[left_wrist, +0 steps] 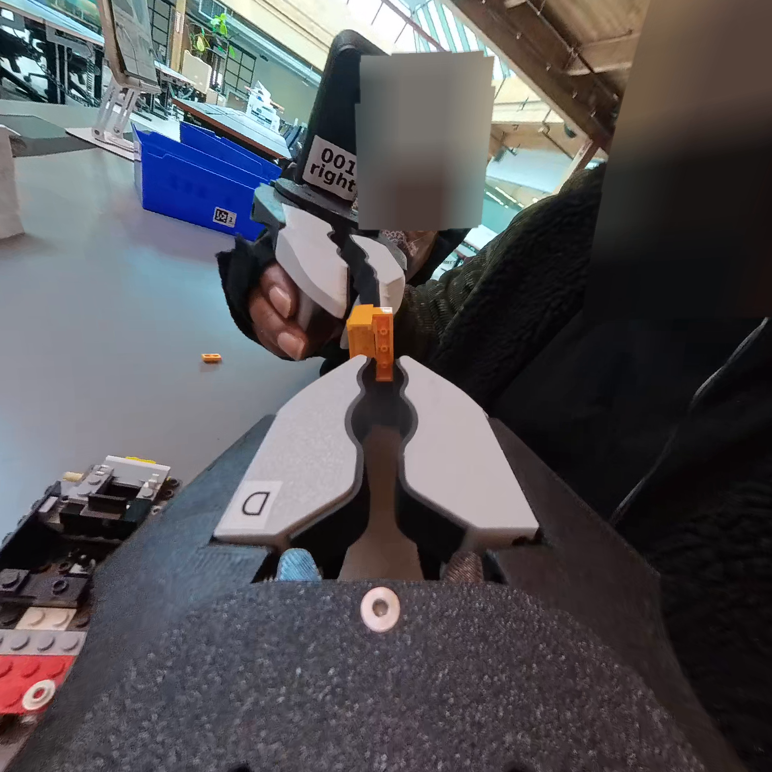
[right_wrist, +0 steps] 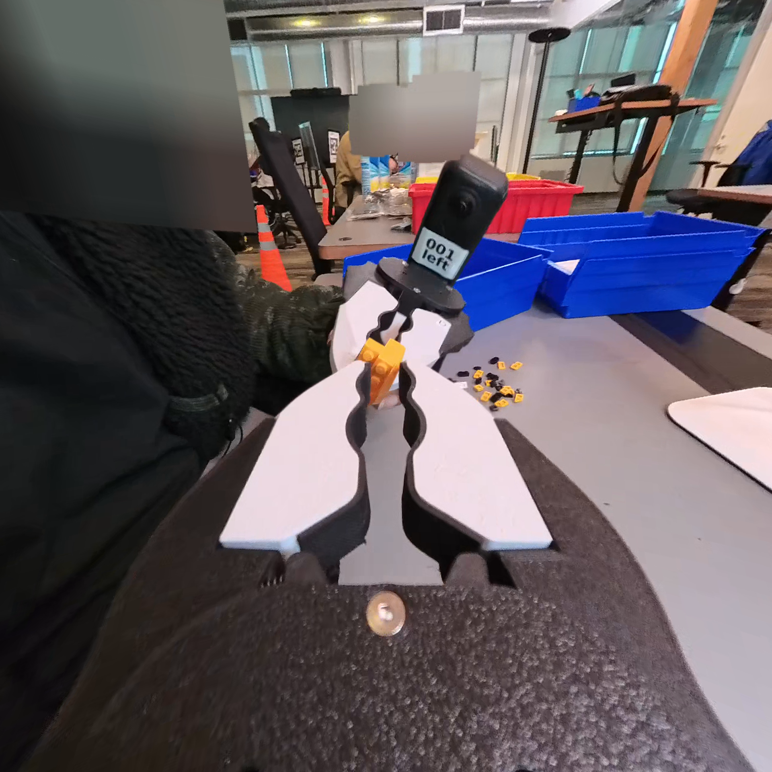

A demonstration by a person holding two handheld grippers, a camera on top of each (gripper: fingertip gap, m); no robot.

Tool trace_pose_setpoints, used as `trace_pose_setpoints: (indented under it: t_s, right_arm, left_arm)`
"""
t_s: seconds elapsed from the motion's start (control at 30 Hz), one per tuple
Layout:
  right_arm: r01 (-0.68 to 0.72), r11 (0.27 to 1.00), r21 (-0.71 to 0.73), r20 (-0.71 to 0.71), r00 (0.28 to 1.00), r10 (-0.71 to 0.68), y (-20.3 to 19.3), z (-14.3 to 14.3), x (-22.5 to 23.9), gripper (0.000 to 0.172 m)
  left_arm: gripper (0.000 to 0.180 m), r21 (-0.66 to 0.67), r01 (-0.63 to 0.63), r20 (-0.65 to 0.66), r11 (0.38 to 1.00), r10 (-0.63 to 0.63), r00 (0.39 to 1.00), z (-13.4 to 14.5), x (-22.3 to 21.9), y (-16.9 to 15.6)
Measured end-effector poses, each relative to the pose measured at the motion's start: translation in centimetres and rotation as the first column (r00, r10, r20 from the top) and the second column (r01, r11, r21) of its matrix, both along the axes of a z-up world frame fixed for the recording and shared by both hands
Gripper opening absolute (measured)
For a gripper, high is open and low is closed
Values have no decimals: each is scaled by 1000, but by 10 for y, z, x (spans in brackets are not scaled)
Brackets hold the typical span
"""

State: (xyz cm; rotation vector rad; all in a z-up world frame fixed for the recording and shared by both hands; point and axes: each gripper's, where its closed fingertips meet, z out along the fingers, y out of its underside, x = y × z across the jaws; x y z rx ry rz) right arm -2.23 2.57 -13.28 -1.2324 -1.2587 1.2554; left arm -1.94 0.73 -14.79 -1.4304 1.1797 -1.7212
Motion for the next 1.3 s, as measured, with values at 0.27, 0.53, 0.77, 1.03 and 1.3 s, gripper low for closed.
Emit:
trace_pose_setpoints:
  t_s: [0.27,0.53,0.77,1.03,1.3]
  right_arm:
    - [-53,998,20,31,998,52,-10,-8,-4,10]
    - [-59,995,79,63,996,54,-14,-12,-4,8]
    - [-13,998,61,54,999,9,-5,-13,-5,8]
    - [80,960,268,50,994,-97,-2,-8,-4,6]
    - [148,910,386,77,979,-191,9,-13,-2,2]
  left_arm:
    - [8,39,49,-93,998,-46,995,-10,0,-9]
    - [11,-35,79,-85,996,-81,993,-12,-1,-10]
    - [22,38,-31,-43,999,33,999,-6,0,4]
    - [9,-166,15,-8,986,-17,1000,3,-2,6]
    - [9,-310,-24,-2,950,24,1000,1,-4,20]
